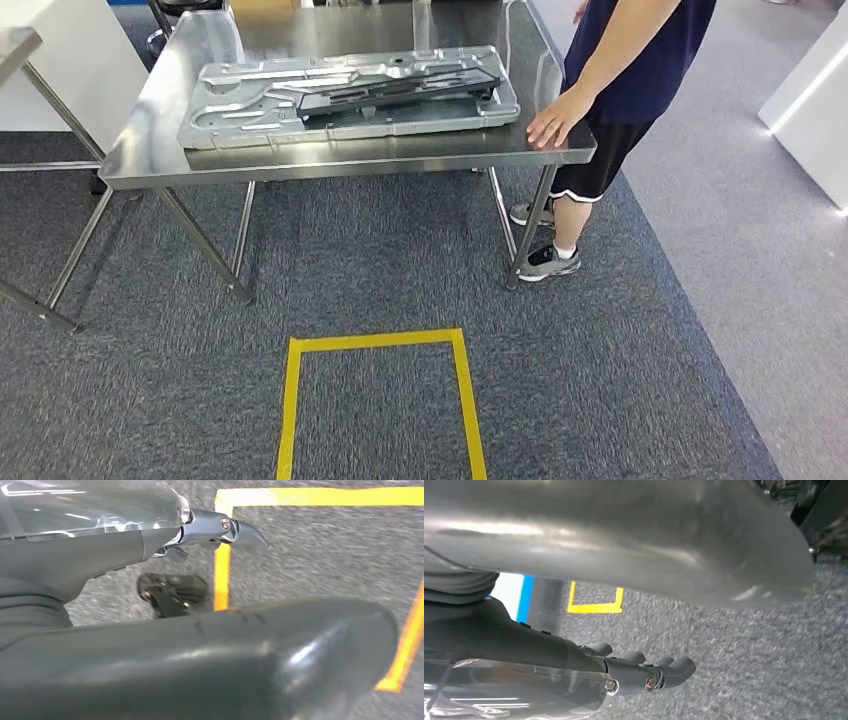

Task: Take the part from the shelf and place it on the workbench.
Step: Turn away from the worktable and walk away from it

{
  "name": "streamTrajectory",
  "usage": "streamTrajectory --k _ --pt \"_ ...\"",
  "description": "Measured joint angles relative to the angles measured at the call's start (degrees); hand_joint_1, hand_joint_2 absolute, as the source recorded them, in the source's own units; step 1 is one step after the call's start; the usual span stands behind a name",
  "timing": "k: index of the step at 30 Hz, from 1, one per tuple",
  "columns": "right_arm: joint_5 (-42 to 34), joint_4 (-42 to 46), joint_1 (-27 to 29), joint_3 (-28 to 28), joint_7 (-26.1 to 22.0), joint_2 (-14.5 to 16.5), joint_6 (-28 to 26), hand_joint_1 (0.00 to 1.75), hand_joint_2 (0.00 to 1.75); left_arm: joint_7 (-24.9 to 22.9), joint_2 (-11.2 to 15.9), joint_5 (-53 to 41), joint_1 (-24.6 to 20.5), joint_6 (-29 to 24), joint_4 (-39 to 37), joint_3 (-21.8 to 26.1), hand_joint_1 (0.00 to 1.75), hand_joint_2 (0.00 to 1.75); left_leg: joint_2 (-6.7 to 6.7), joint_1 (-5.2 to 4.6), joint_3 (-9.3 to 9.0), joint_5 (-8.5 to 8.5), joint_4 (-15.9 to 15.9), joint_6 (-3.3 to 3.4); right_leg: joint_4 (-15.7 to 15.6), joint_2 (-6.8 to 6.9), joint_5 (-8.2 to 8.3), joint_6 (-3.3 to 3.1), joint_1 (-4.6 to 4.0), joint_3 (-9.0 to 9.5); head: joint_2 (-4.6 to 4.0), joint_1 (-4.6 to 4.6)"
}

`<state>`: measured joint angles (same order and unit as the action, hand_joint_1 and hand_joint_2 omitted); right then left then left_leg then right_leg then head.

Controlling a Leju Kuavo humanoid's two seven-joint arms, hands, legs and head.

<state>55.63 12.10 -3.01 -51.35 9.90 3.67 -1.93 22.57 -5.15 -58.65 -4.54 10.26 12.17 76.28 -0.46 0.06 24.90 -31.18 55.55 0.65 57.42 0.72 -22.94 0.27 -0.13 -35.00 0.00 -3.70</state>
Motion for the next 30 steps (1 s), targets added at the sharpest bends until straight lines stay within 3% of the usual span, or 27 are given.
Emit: streamTrajectory --k 2,3,6,7,8,9,11,12,14,15,17,18,20,22,23,24,26,28,30 --pt "0.0 0.0 0.1 0.0 -0.2 0.0 0.1 0.0 0.0 0.1 -0.1 0.0 0.0 0.0 0.0 0.0 0.0 0.0 -0.21 0.1 0.86 1.28 -0.3 0.76 0.2 -0.12 -0.09 0.74 0.25 -0.38 0.0 0.0" --pt "0.0 0.0 0.1 0.0 -0.4 0.0 0.1 0.0 0.0 0.1 -0.1 -0.1 0.0 0.0 0.0 0.0 0.0 0.0 -0.34 0.21 1.44 2.08 -0.5 1.17 1.3 -0.28 -1.68 1.05 0.33 -0.82 0.0 0.01" --pt "0.0 -0.1 0.1 0.0 -1.0 0.0 0.5 0.0 0.0 0.2 -0.2 -0.1 0.1 -0.1 0.0 0.0 0.0 0.0 -0.49 0.26 4.15 4.4 -0.6 1.72 10.4 -0.57 -10.5 1.87 0.69 -3.19 0.0 0.01" --pt "0.0 -0.1 0.1 0.0 -1.1 0.0 0.7 0.0 0.0 0.2 -0.2 -0.1 0.1 -0.1 0.0 0.0 0.0 0.0 -0.52 0.23 5.16 5.16 -0.6 1.65 13.8 -0.58 -12.03 2.11 0.81 -3.69 0.0 0.01" --pt "0.0 -0.1 0.1 0.0 -1.3 0.0 0.7 0.0 0.0 0.2 -0.2 -0.1 0.1 -0.2 0.0 0.0 0.0 0.0 -0.55 0.21 6.23 5.86 -0.4 1.52 15.9 -0.58 -11.75 2.29 0.92 -3.5 0.0 0.01" --pt "0.0 -0.1 0.1 0.0 -1.4 -0.1 0.7 0.0 0.0 0.2 -0.2 -0.2 0.1 -0.4 0.0 -0.1 0.0 0.0 -0.58 0.22 7.32 6.53 -0.3 1.35 16.5 -0.58 -10.13 2.4 1.01 -2.58 0.0 0.01" --pt "0.0 -0.1 0.1 0.0 -1.6 -0.1 0.7 0.0 0.0 0.1 -0.2 -0.2 0.1 -0.9 0.0 -0.1 0.0 0.0 -0.61 0.27 9.35 7.66 0.2 0.92 12.3 -0.57 -6.33 2.37 1.16 1.85 0.0 0.01" --pt "0.0 -0.1 0.1 0.0 -1.6 -0.2 0.7 0.0 0.0 -0.1 -0.3 -0.2 0.1 -1.1 0.0 -0.1 0.0 0.0 -0.61 0.2 10.14 8.08 0.6 0.68 8.0 -0.56 -6.09 2.23 1.12 5.31 0.0 0.01" --pt "0.0 -0.1 0.0 0.0 -1.6 -0.2 0.7 0.0 0.0 -0.7 -0.3 -0.3 0.0 -1.8 0.0 -0.2 0.0 0.0 -0.61 0.03 11.16 8.82 1.5 0.09 -0.1 -0.6 -8.49 1.42 0.96 10.95 0.0 0.0" --pt "0.0 -0.1 -0.1 0.0 -1.6 -0.2 0.7 0.0 0.0 -1.1 -0.3 -0.3 0.0 -2.1 0.0 -0.2 0.0 0.0 -0.62 -0.03 11.45 9.23 1.8 -0.28 -2.3 -0.63 -9.54 0.88 0.82 12.27 0.0 -0.01" --pt "0.0 -0.2 -0.1 0.0 -1.6 -0.2 0.7 0.0 0.0 -2.1 -0.3 -0.3 0.0 -2.9 0.0 -0.2 0.0 0.0 -0.58 0.19 11.84 9.74 2.1 -1.05 -3.0 -0.55 -9.53 -0.34 0.76 12.0 0.0 -0.01" --pt "0.0 -0.2 0.0 -0.1 -1.7 -0.2 0.7 0.0 0.0 -2.5 -0.3 -0.3 0.0 -3.2 0.0 -0.2 0.0 0.0 -0.45 0.33 12.24 8.89 2.9 -1.37 -3.0 -0.45 -9.1 -0.83 0.78 11.72 0.0 -0.01" --pt "-0.2 -0.3 0.1 -0.3 -1.9 -0.2 0.7 0.0 0.0 -3.1 -0.3 -0.3 0.2 -3.6 0.0 -0.2 0.0 0.0 -0.18 0.57 14.07 4.67 8.0 -1.87 -3.0 -0.21 -8.25 -1.55 0.77 10.97 0.0 -0.01" --pt "-0.4 -0.3 0.2 -0.5 -2.3 -0.3 0.7 0.0 0.87 -3.4 -0.3 -0.3 0.2 -3.9 0.0 -0.2 0.0 0.0 -0.11 0.65 16.5 0.33 15.6 -2.21 -2.8 -0.13 -7.54 -1.81 0.55 9.92 0.0 0.0" --pt "-0.5 -0.3 0.2 -0.6 -2.5 -0.3 0.7 0.0 1.31 -3.5 -0.3 -0.3 0.2 -4.0 0.0 -0.2 0.0 0.0 -0.11 0.66 16.88 -0.43 18.0 -2.27 -2.7 -0.13 -7.27 -1.83 0.43 9.39 0.0 -0.01" --pt "-0.6 -0.3 0.2 -0.7 -2.7 -0.3 0.8 0.0 1.75 -3.5 -0.3 -0.3 0.2 -4.0 0.0 -0.2 0.0 0.0 -0.11 0.65 16.15 -0.08 18.2 -2.22 -2.5 -0.16 -7.08 -1.8 0.33 8.95 0.0 -0.01" --pt "-0.8 -0.3 0.3 -1.1 -3.1 -0.3 0.8 0.0 1.75 -3.5 -0.3 -0.3 0.2 -4.1 0.0 -0.2 0.0 0.0 -0.07 0.59 11.51 2.66 12.1 -1.71 -2.0 -0.23 -6.94 -1.7 0.22 8.42 0.0 -0.01" --pt "-1.0 -0.3 0.2 -1.3 -3.3 -0.2 0.7 0.0 1.75 -3.6 -0.3 -0.3 0.2 -4.1 0.0 -0.2 0.0 0.0 -0.01 0.36 6.66 4.08 4.6 -0.95 -1.7 -0.25 -6.89 -1.37 0.1 8.1 0.0 -0.01" --pt "-1.0 -0.4 0.2 -1.5 -3.5 -0.1 0.7 0.0 1.75 -3.6 -0.2 -0.3 0.2 -4.1 0.0 -0.2 0.0 0.0 0.0 0.05 5.22 3.83 1.9 -0.36 -1.6 -0.27 -6.74 -0.74 0.05 7.84 0.0 0.0"
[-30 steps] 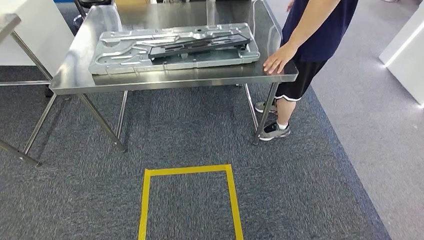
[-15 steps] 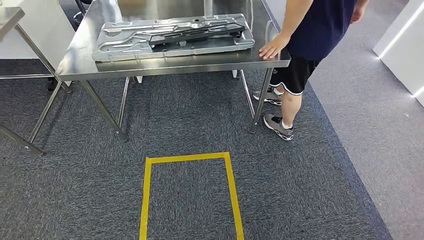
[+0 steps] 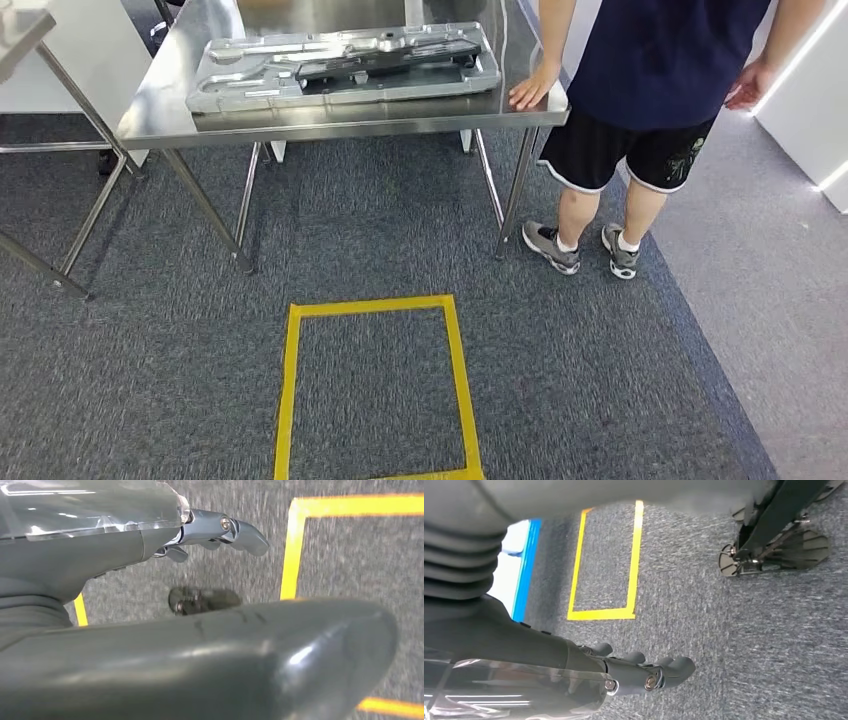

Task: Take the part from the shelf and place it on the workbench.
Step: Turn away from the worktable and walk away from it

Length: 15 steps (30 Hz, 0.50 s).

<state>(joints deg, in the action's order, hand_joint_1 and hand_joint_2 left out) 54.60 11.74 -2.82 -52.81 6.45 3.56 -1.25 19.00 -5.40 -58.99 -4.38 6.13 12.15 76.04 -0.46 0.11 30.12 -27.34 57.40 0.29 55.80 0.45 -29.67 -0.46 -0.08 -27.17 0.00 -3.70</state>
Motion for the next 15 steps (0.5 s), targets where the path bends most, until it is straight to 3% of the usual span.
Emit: streamTrajectory --k 2,4,7,8,9,10,11,13,15 --pt "0.0 0.0 -0.1 0.0 -0.1 0.0 0.0 0.0 1.75 0.0 0.0 0.0 0.0 0.0 0.0 0.0 0.0 0.0 -0.08 0.13 0.16 0.34 -0.7 0.56 0.0 -0.04 0.04 0.72 -0.04 -0.03 0.0 0.0" --pt "0.0 0.0 -0.1 -0.1 -0.2 -0.1 -0.1 0.0 1.75 0.0 -0.1 0.0 0.0 0.0 0.0 0.0 0.0 0.0 -0.16 0.46 0.21 0.9 -1.4 1.31 2.3 -0.2 -1.66 1.28 -0.02 -1.16 0.0 0.0" --pt "-0.1 0.0 0.0 -0.2 -0.4 -0.1 -0.2 0.0 1.75 0.0 -0.2 0.0 0.0 0.0 0.0 0.0 0.0 0.0 -0.21 0.41 0.78 1.29 -1.6 1.8 13.2 -0.39 -7.01 1.93 0.47 -6.77 0.0 0.01" --pt "-0.2 0.0 0.1 -0.2 -0.5 -0.1 -0.3 0.0 1.75 0.0 -0.2 0.0 0.0 0.0 0.0 0.0 0.0 0.0 -0.21 0.36 0.93 1.32 -1.6 1.81 15.9 -0.39 -7.61 2.15 0.67 -8.21 0.0 0.01" --pt "-0.3 0.0 0.1 -0.3 -0.5 -0.1 -0.4 0.0 1.75 0.1 -0.2 0.0 0.1 0.0 0.0 0.0 0.0 0.0 -0.2 0.35 1.02 1.33 -1.4 1.77 16.5 -0.38 -7.02 2.33 0.83 -8.62 0.0 0.01" --pt "-0.3 0.0 0.2 -0.4 -0.5 -0.2 -0.5 0.0 1.75 0.1 -0.2 0.0 0.1 0.0 0.0 0.0 0.0 0.0 -0.18 0.41 1.07 1.27 -1.2 1.74 14.6 -0.37 -5.31 2.62 1.06 -7.83 0.0 0.01" --pt "-0.4 0.0 0.2 -0.4 -0.5 -0.2 -0.6 0.0 1.75 0.0 -0.2 0.0 0.1 0.0 0.0 0.0 0.0 0.0 -0.16 0.49 1.13 1.13 -0.8 1.65 10.8 -0.35 -3.0 3.06 1.37 -6.07 0.0 0.01" --pt "-0.4 -0.1 0.2 -0.5 -0.5 -0.2 -0.7 0.0 1.75 -0.1 -0.2 0.0 0.0 -0.2 0.0 0.0 0.0 0.87 -0.06 0.42 1.5 0.6 0.2 1.28 3.6 -0.61 0.06 3.64 1.9 -2.81 0.0 0.0" --pt "-0.5 -0.2 0.1 -0.7 -0.5 0.0 -0.8 0.0 0.87 -0.4 0.0 0.1 -0.1 -0.4 0.0 0.0 0.0 1.75 0.03 0.12 1.88 0.34 0.9 0.85 1.3 -0.92 0.55 3.13 1.99 -2.03 0.0 -0.02"
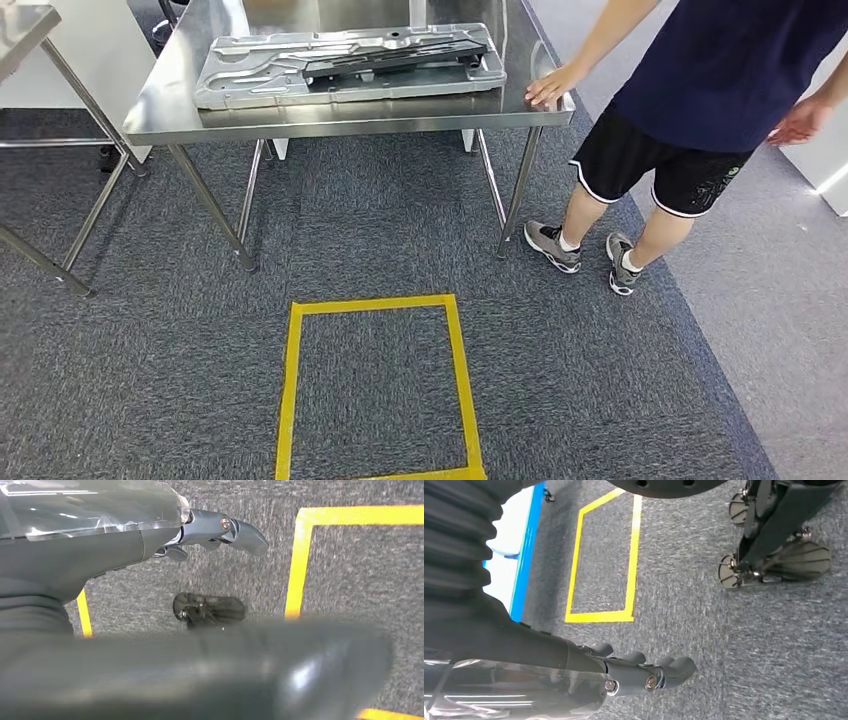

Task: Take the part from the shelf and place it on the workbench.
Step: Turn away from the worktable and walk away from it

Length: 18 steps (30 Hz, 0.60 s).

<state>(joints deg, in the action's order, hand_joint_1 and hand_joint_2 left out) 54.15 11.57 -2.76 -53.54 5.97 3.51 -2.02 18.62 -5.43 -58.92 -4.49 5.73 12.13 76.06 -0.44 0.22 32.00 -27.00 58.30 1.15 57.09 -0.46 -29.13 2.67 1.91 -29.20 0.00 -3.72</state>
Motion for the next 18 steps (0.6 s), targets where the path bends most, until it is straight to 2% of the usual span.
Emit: streamTrajectory --k 1,2,4,8,15,16,18 --pt "-0.1 0.0 0.0 -0.2 -0.1 0.0 0.0 0.0 0.87 -0.2 0.0 0.1 0.0 -0.1 0.0 0.0 0.0 1.75 0.03 -0.08 0.09 -0.01 0.1 -0.17 0.0 -0.07 0.17 -0.46 -0.09 -0.14 0.0 -0.01" --pt "-0.3 0.0 0.0 -0.4 -0.4 0.0 0.0 0.0 0.87 -0.3 0.1 0.3 0.0 -0.2 0.0 0.0 0.0 1.75 0.04 -0.06 0.1 0.14 0.0 -0.29 0.0 -0.02 0.12 -0.59 -0.21 -0.2 0.0 -0.01" --pt "-0.8 0.0 0.0 -0.8 -1.1 0.0 0.1 0.0 1.75 -0.5 0.1 0.8 -0.1 -0.3 0.0 0.1 0.0 1.75 0.07 0.04 0.11 0.26 -0.1 -0.55 0.1 -0.03 0.16 -0.77 -0.47 -0.25 0.0 -0.01" --pt "-1.8 0.0 0.1 -0.9 -2.1 0.0 0.1 0.0 1.75 -1.0 0.1 2.5 0.0 -0.5 0.0 -0.1 0.0 1.75 0.06 0.14 0.1 0.43 -0.3 -0.82 0.1 -0.03 0.22 -1.0 -0.7 -0.31 0.0 -0.01" --pt "-7.6 0.5 1.0 3.3 -2.5 -0.4 0.1 0.0 1.75 -3.0 0.7 9.0 1.3 -1.0 0.1 -7.1 0.0 1.75 0.07 0.14 0.14 0.46 -0.3 -0.87 0.1 -0.02 0.21 -1.02 -0.75 -0.31 0.0 0.0" --pt "-8.5 0.7 1.2 4.1 -2.6 -0.5 0.1 0.0 1.75 -3.4 0.8 10.0 1.4 -1.1 0.2 -8.3 0.0 1.31 0.07 0.14 0.15 0.46 -0.3 -0.86 0.1 -0.03 0.21 -1.02 -0.73 -0.31 0.0 0.0" --pt "-10.4 1.0 1.6 5.8 -2.8 -0.6 0.1 0.0 0.87 -4.0 1.0 12.1 1.8 -1.3 0.4 -10.8 0.0 0.44 0.07 0.14 0.16 0.46 -0.3 -0.85 0.1 -0.03 0.21 -1.02 -0.67 -0.31 0.0 0.0"
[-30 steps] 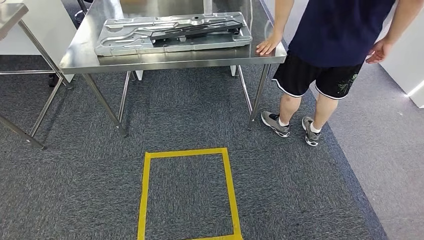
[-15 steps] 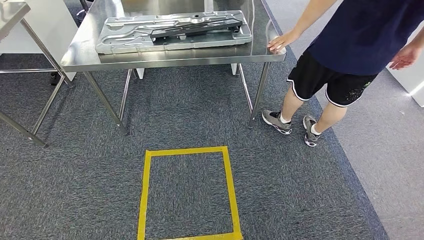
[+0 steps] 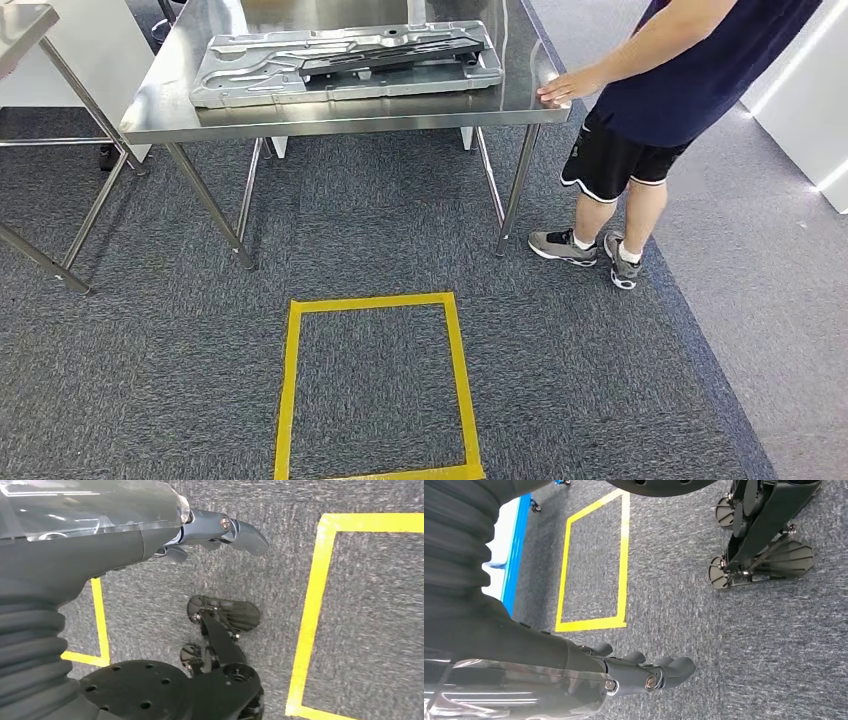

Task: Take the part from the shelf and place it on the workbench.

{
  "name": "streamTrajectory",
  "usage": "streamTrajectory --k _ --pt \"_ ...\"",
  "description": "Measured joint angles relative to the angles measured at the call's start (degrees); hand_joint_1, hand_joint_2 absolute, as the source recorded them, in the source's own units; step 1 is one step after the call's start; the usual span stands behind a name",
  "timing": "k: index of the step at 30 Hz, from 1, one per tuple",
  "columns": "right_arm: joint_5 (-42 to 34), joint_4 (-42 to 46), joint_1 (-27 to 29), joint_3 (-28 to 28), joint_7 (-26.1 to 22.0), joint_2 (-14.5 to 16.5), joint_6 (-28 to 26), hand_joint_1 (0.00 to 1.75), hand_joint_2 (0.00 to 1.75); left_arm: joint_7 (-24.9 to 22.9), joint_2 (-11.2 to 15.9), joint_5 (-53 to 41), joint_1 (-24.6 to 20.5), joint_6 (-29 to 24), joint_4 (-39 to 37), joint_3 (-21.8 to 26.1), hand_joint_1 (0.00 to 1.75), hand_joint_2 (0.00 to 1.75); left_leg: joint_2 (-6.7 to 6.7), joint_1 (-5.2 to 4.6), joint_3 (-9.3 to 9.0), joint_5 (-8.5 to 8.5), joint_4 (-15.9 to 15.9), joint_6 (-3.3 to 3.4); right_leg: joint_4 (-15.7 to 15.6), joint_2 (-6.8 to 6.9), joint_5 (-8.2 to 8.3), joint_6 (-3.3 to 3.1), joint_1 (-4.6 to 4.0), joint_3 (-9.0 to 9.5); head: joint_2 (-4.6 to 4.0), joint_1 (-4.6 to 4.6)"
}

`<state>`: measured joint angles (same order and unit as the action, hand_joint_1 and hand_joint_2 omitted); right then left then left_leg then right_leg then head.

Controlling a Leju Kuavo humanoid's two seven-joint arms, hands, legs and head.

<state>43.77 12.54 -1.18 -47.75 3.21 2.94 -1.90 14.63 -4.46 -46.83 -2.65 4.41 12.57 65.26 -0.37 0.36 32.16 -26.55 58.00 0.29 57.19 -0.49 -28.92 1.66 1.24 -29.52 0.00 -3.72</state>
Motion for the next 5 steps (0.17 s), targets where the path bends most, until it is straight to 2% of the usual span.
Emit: streamTrajectory --k 1,2,5 --pt "-1.0 0.2 0.2 1.0 -0.1 -0.1 0.0 0.0 0.44 -0.4 0.1 1.1 0.2 -0.1 0.2 -1.4 0.0 0.0 0.0 0.0 0.0 0.0 0.0 0.01 0.0 0.0 0.0 0.0 0.03 0.0 0.0 0.0" --pt "-2.1 0.4 0.4 2.0 -0.2 -0.1 0.0 0.0 0.0 -0.7 0.2 2.2 0.5 -0.3 0.3 -2.8 0.0 0.0 0.0 0.0 0.0 -0.01 0.0 0.01 0.0 0.0 0.0 0.0 0.05 0.0 0.0 0.0" --pt "-4.5 0.9 0.9 4.5 -0.3 -0.3 0.2 0.0 0.0 -1.5 0.5 4.8 1.1 -0.5 0.8 -6.4 0.0 0.0 0.0 -0.01 0.01 -0.02 0.0 0.03 0.0 0.0 0.0 0.01 0.07 0.0 0.0 0.0"
